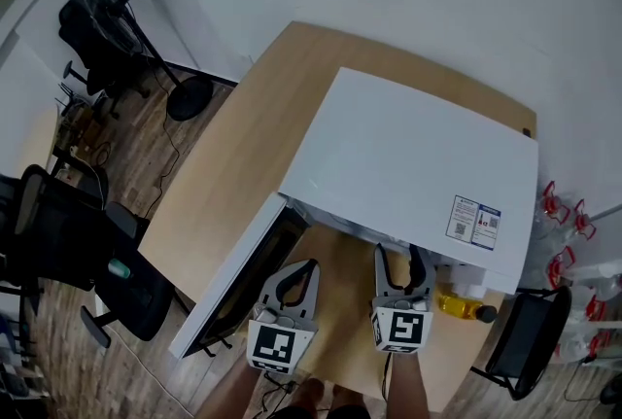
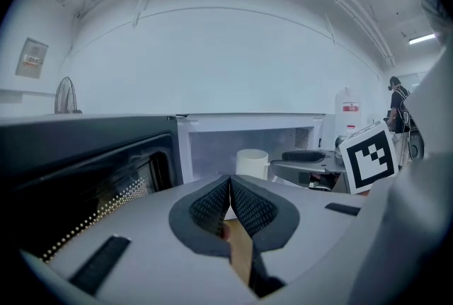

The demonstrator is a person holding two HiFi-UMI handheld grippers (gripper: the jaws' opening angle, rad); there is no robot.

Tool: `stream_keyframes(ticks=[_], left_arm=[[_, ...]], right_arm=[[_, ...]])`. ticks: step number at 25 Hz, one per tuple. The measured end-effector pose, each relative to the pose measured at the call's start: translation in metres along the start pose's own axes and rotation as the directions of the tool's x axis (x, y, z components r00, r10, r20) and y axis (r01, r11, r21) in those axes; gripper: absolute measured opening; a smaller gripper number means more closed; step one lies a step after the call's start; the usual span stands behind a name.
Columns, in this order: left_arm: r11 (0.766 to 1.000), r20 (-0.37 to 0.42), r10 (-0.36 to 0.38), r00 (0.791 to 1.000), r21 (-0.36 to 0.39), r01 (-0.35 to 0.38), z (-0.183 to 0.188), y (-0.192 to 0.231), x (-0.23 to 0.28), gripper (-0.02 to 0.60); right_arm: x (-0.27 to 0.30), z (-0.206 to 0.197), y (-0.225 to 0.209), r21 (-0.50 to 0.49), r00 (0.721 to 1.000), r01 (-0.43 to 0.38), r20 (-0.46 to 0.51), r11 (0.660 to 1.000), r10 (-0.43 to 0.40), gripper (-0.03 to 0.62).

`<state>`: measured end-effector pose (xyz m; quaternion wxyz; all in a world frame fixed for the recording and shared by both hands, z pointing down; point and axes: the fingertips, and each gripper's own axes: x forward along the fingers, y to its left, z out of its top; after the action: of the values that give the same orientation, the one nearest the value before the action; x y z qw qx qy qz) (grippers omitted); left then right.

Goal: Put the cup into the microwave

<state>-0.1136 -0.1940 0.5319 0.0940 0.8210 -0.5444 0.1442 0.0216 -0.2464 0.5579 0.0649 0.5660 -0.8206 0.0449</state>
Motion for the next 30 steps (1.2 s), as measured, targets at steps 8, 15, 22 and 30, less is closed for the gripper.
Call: stream_keyframes(ticks=[8,15,22,30], left_arm=[[0.999,0.050,-0.022,0.999,0.030,0.021,0.032,-0.016,-0.019,0.025],[0.997,0.093,-0.056,0.994,0.052,0.051,0.060,-0.039,-0.045,0.023],[0.991,0.146,-0.112,0.983,0.087,0.100,0.095,-0.069,-0.077,0.025],[0.981,0.179,-0.171,0.969,0.122,0.150,0.116,-0.102,-0.115,0.023]], right_arm=[[-0.039,0.026,0.001,-0.009,1.000,0.000,0.009,1.000,0.000,0.232],[-0.085,0.059,-0.012,-0.017,0.998,0.047,0.032,0.999,-0.047,0.204],[-0.148,0.097,-0.032,0.000,0.991,0.121,0.056,0.993,-0.120,0.152],[-0.222,0.121,-0.043,-0.029,0.976,0.207,0.074,0.978,-0.205,0.107]])
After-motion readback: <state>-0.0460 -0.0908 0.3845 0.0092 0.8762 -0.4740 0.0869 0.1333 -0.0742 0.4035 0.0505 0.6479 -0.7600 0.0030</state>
